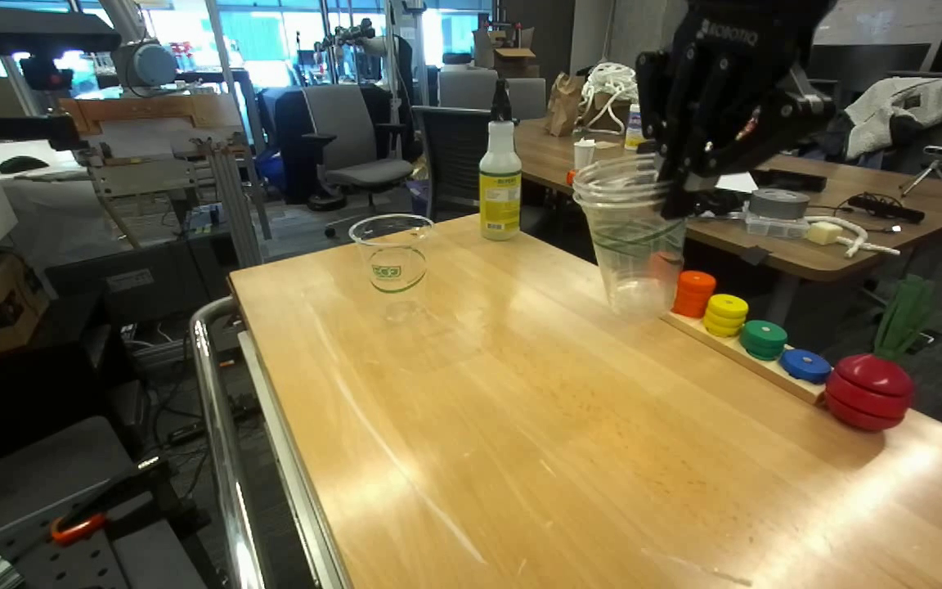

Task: Stack the cups together

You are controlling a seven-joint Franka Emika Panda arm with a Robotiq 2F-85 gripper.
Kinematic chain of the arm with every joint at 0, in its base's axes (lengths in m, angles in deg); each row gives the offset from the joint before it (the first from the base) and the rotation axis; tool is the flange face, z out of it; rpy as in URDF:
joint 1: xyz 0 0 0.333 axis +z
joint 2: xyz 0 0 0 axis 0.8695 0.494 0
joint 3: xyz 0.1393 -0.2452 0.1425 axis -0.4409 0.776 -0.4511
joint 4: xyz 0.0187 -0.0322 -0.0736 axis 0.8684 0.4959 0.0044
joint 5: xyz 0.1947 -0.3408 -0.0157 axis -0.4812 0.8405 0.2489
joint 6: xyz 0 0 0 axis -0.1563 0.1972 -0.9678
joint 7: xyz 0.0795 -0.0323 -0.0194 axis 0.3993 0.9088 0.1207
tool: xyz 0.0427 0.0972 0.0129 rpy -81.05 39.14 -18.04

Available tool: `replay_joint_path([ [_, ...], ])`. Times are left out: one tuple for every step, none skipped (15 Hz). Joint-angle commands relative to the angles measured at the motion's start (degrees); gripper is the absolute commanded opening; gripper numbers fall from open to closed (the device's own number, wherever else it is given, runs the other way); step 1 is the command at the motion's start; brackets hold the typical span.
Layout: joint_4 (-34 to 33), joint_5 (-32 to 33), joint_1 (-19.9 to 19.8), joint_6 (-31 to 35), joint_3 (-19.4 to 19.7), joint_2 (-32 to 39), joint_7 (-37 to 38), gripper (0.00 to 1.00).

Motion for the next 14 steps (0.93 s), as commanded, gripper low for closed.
replay_joint_path([
  [4.6,-2.0,2.3,-0.5,-0.8,-7.4,-3.9,0.03],
  [4.8,-2.0,3.3,-1.4,-1.3,-8.3,-4.5,0.03],
  [4.7,-2.1,4.3,-2.5,-1.8,-8.8,-4.9,0.03],
  [4.5,-2.1,5.4,-3.9,-2.3,-9.3,-5.1,0.03],
  [4.4,-2.2,6.2,-5.0,-2.8,-9.6,-5.4,0.03],
  [3.8,-2.1,7.4,-6.6,-3.5,-9.5,-5.3,0.03],
  [3.5,-2.3,8.2,-8.0,-3.9,-9.6,-5.6,0.03],
  [3.1,-2.5,9.1,-9.5,-4.4,-9.6,-5.8,0.03],
  [2.6,-2.7,9.9,-11.0,-4.9,-9.2,-5.8,0.03],
  [2.4,-2.7,10.6,-12.2,-5.4,-9.2,-6.0,0.03],
  [1.9,-2.8,11.2,-13.4,-5.8,-9.1,-6.0,0.03],
  [1.9,-2.6,11.7,-14.0,-6.1,-9.1,-5.9,0.03],
  [1.6,-2.4,12.1,-14.7,-6.4,-9.1,-5.8,0.03],
  [1.8,-1.9,12.5,-15.2,-6.8,-9.6,-5.7,0.03],
])
